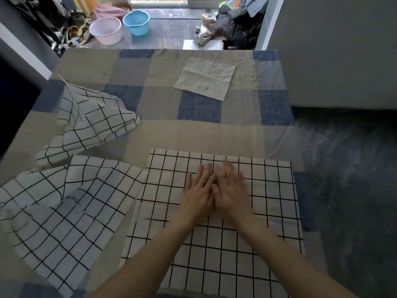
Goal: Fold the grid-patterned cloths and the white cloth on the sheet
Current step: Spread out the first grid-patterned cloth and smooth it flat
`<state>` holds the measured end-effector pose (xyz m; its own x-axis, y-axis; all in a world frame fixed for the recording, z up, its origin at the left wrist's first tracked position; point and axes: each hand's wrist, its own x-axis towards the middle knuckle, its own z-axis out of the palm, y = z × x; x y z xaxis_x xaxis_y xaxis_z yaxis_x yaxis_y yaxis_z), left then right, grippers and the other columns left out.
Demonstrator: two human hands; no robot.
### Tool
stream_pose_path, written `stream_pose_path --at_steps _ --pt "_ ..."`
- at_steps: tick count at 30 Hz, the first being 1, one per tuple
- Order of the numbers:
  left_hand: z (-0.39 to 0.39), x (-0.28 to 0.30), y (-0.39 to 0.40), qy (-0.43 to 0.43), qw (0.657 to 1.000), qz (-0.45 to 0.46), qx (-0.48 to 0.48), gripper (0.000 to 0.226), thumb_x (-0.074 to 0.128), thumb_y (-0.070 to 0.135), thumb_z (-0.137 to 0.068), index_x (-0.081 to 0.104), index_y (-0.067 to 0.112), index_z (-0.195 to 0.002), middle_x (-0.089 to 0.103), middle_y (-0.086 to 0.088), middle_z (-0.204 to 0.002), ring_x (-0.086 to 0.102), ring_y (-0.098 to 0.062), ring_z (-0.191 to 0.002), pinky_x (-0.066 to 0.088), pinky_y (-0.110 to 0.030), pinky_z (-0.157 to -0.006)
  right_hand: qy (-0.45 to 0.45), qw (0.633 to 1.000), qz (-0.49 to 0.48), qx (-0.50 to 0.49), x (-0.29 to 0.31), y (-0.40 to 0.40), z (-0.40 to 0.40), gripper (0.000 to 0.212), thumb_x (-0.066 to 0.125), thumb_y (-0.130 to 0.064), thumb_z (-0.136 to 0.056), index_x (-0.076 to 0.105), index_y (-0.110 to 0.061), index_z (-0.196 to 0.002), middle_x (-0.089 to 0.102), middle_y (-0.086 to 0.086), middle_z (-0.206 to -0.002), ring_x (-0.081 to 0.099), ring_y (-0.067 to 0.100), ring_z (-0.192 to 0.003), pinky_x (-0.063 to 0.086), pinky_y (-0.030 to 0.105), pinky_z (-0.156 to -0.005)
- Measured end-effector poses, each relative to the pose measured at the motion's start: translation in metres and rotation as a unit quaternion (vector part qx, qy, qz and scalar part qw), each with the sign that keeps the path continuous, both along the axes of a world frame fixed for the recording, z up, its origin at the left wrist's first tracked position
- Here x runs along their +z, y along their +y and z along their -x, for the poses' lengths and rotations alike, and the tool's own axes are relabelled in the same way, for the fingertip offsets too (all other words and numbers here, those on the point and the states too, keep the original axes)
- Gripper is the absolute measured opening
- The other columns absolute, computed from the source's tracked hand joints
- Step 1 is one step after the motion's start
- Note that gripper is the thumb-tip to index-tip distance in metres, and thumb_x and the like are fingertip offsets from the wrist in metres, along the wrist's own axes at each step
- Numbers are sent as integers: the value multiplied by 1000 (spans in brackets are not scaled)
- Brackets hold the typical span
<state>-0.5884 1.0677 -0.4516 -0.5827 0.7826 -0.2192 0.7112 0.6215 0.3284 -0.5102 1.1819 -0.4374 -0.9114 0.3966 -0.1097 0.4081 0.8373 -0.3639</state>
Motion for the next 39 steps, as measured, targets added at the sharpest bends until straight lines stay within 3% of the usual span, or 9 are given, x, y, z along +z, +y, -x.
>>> stream_pose_path --at_steps 3,6,12,22,26,30,32,35,39 --pt "5 -11 5 47 998 41 -14 67 14 46 -95 -13 26 -153 -23 5 -160 -26 -17 -145 -2 -51 -118 -35 999 4 -6 -15 -6 9 63 14 -49 -96 5 -28 -154 0 -2 -162 -6 13 -149 -6 40 -119" --pt "7 -15 -1 62 998 26 -14 64 23 43 -99 -7 30 -154 -17 6 -161 -21 -17 -147 -4 -51 -118 -31 999 -19 1 -19 1 0 64 18 -52 -96 10 -26 -153 8 -1 -162 -1 12 -149 -2 42 -118" --pt "37 -10 -31 72 996 29 52 58 14 47 -98 -4 39 -153 -13 10 -161 -20 -17 -147 -6 -51 -119 -58 997 -46 -20 -19 48 -31 63 18 -49 -97 -1 -28 -154 -4 -5 -162 -12 10 -148 -3 44 -120" --pt "61 10 -55 -18 990 120 76 60 6 57 -94 -22 45 -146 -31 9 -156 -34 -17 -140 -15 -56 -115 -89 993 -52 -50 -7 100 -64 72 7 -57 -91 -6 -23 -153 -8 -3 -162 -13 11 -147 0 45 -121" --pt "34 8 -97 -2 988 104 110 64 -10 64 -84 -28 46 -143 -40 7 -151 -39 -15 -138 -23 -51 -112 -75 995 -70 -10 15 103 -75 77 17 -58 -89 2 -19 -153 2 5 -161 2 22 -149 5 43 -120" --pt "22 12 -126 9 988 96 118 69 -12 66 -81 -29 42 -143 -44 4 -149 -43 -14 -136 -22 -47 -113 -81 994 -46 52 21 87 -101 83 54 -44 -88 10 -17 -153 9 6 -160 13 23 -147 9 36 -117" --pt "17 20 -139 22 990 84 115 69 -11 63 -81 -27 40 -144 -45 5 -149 -42 -13 -136 -20 -45 -114 -82 993 -48 74 17 74 -121 75 58 -37 -87 23 -16 -150 23 9 -157 31 28 -141 22 39 -113" --pt "6 27 -159 35 992 106 59 71 -14 60 -83 -27 33 -147 -46 1 -148 -43 -16 -135 -16 -49 -117 -61 995 -51 52 12 61 -153 55 38 -40 -94 33 -25 -146 38 8 -150 47 28 -130 41 45 -104" --pt "-17 29 -174 35 976 209 -48 103 -45 71 -57 -28 26 -148 -42 -7 -150 -39 -26 -139 -13 -54 -116 -99 993 -66 10 9 59 -178 58 14 -55 -94 16 -42 -150 21 -8 -159 29 15 -143 33 46 -112"
